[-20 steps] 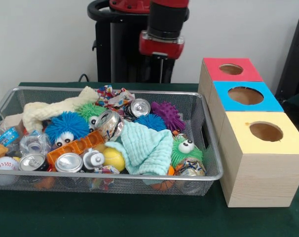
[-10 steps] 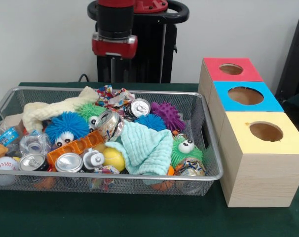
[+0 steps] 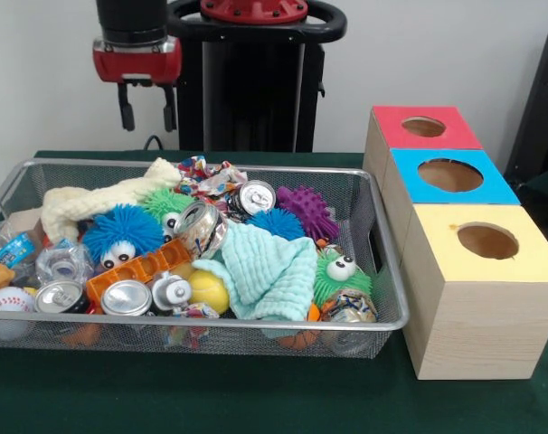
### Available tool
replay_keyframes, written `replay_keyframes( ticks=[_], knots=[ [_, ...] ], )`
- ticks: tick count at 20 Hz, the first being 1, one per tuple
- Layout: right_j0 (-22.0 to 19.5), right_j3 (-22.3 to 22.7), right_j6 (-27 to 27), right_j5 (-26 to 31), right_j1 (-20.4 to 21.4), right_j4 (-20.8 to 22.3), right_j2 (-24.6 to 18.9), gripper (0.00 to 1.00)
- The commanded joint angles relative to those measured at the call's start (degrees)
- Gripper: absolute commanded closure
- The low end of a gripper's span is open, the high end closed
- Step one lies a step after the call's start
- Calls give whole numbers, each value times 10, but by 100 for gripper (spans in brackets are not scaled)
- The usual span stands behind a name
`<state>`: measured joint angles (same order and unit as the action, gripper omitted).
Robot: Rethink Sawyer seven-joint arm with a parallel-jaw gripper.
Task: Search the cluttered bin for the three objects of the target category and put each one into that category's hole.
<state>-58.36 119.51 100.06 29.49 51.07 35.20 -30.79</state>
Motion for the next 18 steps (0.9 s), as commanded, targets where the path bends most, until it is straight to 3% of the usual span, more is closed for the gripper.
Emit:
replay_keyframes(
  ticks=[1, 4, 7, 13, 18],
  knots=[
    [-22, -45, -214, 80, -9, 20, -113, 0],
    [3, -65, -169, 41, -42, 53, -93, 0],
    [22, -75, -131, 12, -53, 60, -81, 0],
    [14, -97, -144, 32, -60, 36, -105, 0],
    [-10, -110, -191, 65, -71, 21, -144, 0]
  ],
)
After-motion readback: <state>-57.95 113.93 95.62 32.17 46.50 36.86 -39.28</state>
